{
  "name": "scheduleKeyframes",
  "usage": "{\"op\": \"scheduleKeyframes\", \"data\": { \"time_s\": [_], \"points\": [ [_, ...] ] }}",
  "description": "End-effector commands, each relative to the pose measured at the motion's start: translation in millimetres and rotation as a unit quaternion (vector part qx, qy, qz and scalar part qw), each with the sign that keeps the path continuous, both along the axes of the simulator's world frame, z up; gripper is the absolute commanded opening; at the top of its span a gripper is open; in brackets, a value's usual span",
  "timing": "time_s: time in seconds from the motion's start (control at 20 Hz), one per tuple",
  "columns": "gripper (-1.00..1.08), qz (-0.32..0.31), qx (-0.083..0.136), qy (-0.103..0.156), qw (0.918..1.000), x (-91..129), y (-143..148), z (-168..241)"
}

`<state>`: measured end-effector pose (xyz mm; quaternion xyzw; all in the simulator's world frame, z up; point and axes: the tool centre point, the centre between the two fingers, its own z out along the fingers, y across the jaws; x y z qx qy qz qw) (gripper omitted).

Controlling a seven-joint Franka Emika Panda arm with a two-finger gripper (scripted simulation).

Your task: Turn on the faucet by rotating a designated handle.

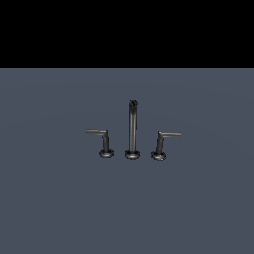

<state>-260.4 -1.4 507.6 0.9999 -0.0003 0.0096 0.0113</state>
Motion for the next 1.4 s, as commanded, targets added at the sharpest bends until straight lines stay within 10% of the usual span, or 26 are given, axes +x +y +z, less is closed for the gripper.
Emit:
{"op": "scheduleKeyframes", "data": {
  "time_s": [0.0,0.8,1.35],
  "points": [
    [-1.0,0.0,0.0,0.0,1.0,0.0,0.0,0.0],
    [-1.0,-0.089,0.002,0.0,0.996,34.2,6.7,-46.3],
    [-1.0,-0.236,0.006,0.0,0.9717,93.4,4.6,-123.7]
  ]
}}
